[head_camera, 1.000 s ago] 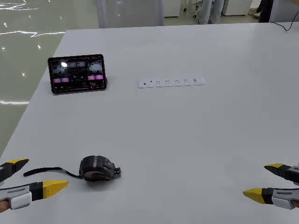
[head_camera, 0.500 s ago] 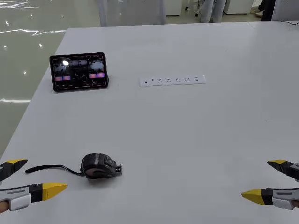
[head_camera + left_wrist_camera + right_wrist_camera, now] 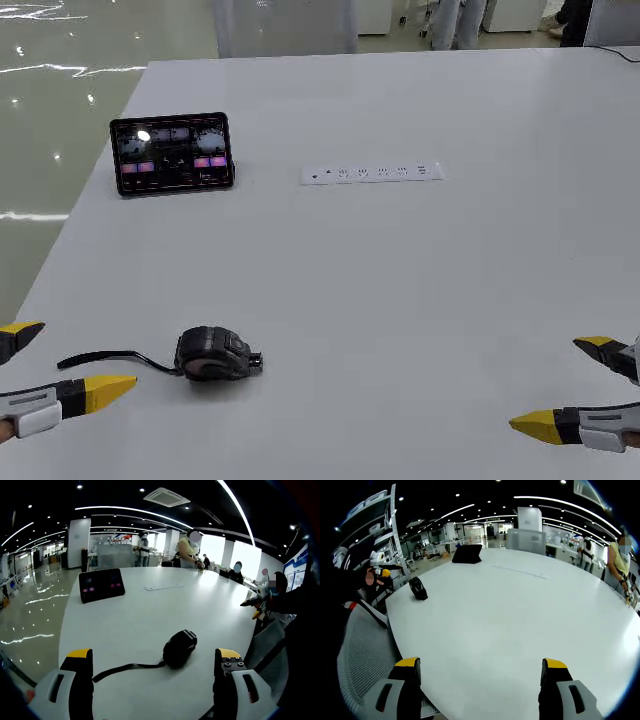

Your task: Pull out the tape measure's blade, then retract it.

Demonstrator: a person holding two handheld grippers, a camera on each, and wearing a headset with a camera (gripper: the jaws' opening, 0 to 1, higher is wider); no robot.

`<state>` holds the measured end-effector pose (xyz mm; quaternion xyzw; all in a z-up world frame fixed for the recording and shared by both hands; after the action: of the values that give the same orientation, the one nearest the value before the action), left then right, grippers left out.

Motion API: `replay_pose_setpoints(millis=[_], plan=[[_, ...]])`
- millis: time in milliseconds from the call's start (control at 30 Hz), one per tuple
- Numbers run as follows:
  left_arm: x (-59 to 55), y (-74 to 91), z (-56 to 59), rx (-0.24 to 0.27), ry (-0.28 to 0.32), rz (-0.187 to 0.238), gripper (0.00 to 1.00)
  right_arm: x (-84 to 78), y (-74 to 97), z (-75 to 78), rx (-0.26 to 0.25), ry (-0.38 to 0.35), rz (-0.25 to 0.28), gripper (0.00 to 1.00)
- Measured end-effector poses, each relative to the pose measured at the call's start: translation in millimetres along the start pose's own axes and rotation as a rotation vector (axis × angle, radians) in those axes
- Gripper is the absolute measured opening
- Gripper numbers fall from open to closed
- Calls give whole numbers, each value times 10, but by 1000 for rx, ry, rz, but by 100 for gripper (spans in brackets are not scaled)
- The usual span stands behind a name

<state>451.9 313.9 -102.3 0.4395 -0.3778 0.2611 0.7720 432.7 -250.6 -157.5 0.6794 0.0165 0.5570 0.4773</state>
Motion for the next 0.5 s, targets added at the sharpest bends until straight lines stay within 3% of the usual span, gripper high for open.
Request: replay_pose_setpoints(millis=[100, 167, 233, 267, 300, 333, 500], plan=[[-9, 24, 6, -13, 38, 9, 98, -13, 10, -4, -1, -7, -1, 99], [-23, 39, 14, -25, 63, 3, 90, -19, 11, -6, 0, -11, -2, 99], [-33, 35, 8, -18, 69, 6, 92, -22, 14, -8, 0, -13, -3, 99], [-78, 38, -18, -4, 87, -27, 91, -22, 18, -9, -1, -14, -3, 99], [-80, 32, -28, -1, 79, -30, 92, -24, 22, -8, -1, -15, -3, 99], [-80, 18, -41, 11, 85, -23, 98, -28, 26, -3, -3, -17, -3, 99], [-47, 52, -5, 3, 117, -10, 99, -54, 45, 11, -7, -26, -6, 99]])
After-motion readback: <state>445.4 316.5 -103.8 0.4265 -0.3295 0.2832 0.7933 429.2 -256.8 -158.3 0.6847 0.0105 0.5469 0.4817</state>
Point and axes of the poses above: the centre of the closed fingertips' face, and the gripper's own axes: y roughly backward along the fingers, z roughly to its right, x roughly out of its top, the point moved 6 cm from there along y, roughly backward along the fingers, and after that the axes turned 14 degrees about y, right-handed, at the moved point
